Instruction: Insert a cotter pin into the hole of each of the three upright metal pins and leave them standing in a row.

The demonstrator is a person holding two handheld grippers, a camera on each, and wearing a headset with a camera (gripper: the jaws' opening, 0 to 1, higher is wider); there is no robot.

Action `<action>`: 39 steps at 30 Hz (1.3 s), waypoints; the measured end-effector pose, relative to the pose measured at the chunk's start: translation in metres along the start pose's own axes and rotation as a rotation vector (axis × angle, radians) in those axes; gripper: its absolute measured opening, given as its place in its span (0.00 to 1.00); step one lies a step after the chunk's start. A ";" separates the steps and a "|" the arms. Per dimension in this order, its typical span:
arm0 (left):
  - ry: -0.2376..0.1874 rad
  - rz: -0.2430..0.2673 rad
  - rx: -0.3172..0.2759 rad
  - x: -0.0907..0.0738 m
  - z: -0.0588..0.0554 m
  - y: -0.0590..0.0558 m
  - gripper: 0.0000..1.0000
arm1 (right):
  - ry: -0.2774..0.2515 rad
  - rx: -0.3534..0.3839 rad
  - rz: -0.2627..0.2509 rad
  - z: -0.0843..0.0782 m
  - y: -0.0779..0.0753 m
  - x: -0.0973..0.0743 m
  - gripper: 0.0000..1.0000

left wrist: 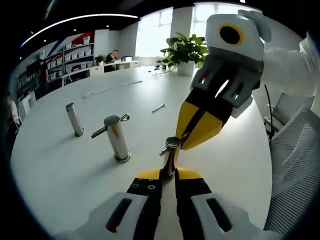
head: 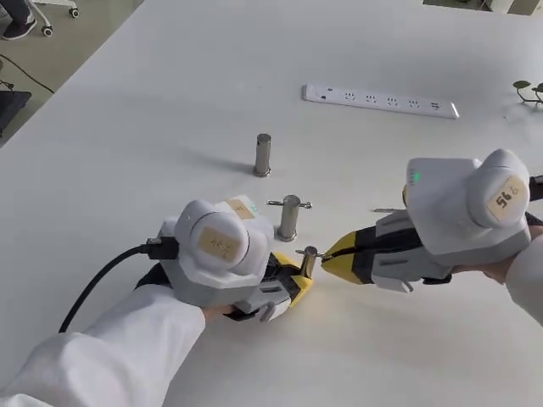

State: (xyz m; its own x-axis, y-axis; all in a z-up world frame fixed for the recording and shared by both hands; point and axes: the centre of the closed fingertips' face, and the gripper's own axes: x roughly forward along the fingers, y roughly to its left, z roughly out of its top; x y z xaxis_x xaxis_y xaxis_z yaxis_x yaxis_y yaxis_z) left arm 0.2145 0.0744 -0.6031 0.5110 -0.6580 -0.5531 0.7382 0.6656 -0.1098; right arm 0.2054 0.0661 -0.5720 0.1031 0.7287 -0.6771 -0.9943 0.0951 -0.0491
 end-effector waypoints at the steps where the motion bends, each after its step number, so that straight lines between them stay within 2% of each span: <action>1: 0.000 0.000 0.000 0.000 0.000 0.000 0.08 | 0.004 -0.008 -0.001 0.000 -0.001 0.001 0.00; 5: -0.002 0.002 0.002 -0.001 0.001 0.001 0.08 | 0.008 -0.016 0.002 0.000 -0.001 0.002 0.00; 9: -0.003 0.004 0.005 -0.001 0.001 0.002 0.08 | 0.008 -0.018 0.004 0.001 0.001 0.001 0.08; 15: -0.011 0.008 0.004 -0.002 0.003 0.004 0.07 | 0.013 -0.017 -0.001 0.000 -0.004 -0.011 0.01; 19: -0.011 0.007 0.008 -0.002 0.003 0.003 0.07 | 0.010 -0.027 -0.003 0.001 -0.004 -0.015 0.00; 39: -0.017 0.009 0.009 -0.004 0.006 0.002 0.08 | 0.011 -0.041 0.006 0.012 0.001 -0.009 0.00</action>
State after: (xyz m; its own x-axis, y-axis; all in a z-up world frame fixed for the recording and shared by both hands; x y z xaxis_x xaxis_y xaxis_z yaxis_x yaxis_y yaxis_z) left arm 0.2169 0.0760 -0.5962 0.5245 -0.6581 -0.5401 0.7379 0.6679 -0.0973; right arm 0.2038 0.0678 -0.5568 0.0971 0.7219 -0.6852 -0.9952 0.0629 -0.0749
